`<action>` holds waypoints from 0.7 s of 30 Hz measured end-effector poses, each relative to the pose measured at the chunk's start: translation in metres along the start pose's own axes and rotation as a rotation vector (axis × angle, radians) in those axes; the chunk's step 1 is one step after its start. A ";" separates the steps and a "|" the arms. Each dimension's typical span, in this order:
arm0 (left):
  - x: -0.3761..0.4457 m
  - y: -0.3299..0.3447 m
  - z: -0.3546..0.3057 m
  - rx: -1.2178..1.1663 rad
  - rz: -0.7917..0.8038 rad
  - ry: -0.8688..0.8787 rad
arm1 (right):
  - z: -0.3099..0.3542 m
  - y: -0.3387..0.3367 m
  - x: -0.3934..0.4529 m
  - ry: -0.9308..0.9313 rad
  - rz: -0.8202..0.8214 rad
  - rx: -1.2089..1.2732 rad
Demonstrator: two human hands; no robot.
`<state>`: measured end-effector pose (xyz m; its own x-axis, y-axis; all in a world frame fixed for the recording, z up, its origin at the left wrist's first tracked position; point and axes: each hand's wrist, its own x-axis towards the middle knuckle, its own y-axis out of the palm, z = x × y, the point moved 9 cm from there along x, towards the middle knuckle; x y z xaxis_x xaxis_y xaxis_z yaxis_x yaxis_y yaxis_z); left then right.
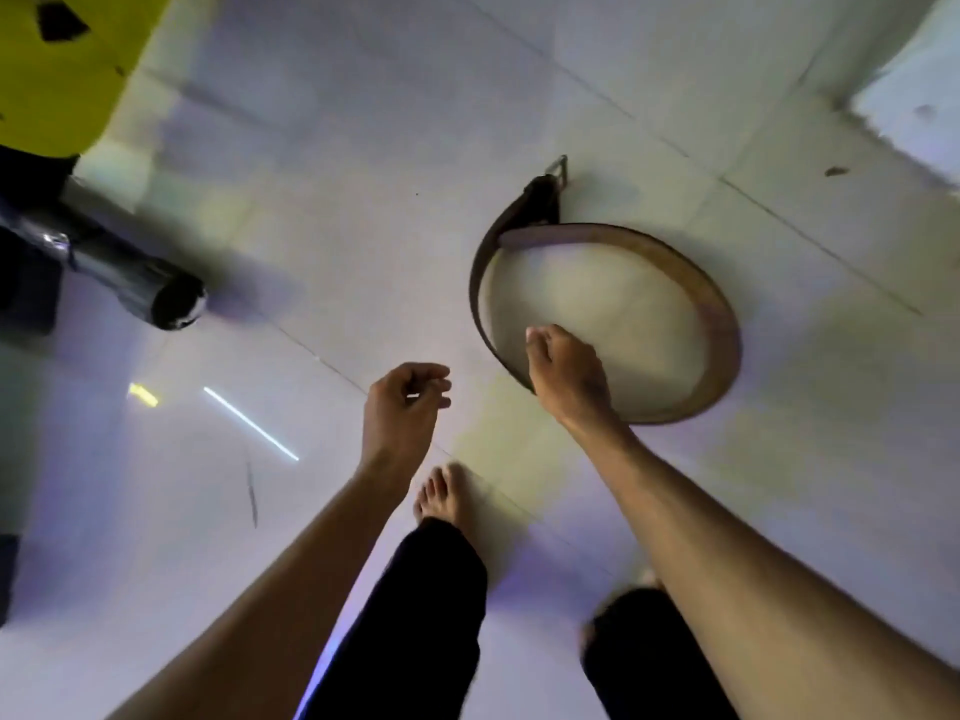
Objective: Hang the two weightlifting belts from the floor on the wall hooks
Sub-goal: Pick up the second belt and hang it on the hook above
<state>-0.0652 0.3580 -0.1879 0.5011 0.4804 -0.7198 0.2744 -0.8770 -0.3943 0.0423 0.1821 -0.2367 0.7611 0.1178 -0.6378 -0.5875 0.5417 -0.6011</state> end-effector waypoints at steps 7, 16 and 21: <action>0.120 -0.027 0.072 -0.001 0.006 -0.021 | 0.038 0.102 0.132 0.033 0.048 -0.052; 0.060 -0.034 0.003 -0.152 0.105 -0.061 | 0.070 0.015 0.015 -0.045 0.082 0.122; -0.013 -0.026 -0.100 -0.243 0.236 -0.077 | 0.093 -0.080 -0.106 -0.065 0.164 0.238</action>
<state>0.0029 0.3747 -0.1112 0.5129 0.2548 -0.8197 0.3508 -0.9338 -0.0708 0.0343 0.2037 -0.0762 0.6817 0.2693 -0.6802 -0.6292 0.6901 -0.3574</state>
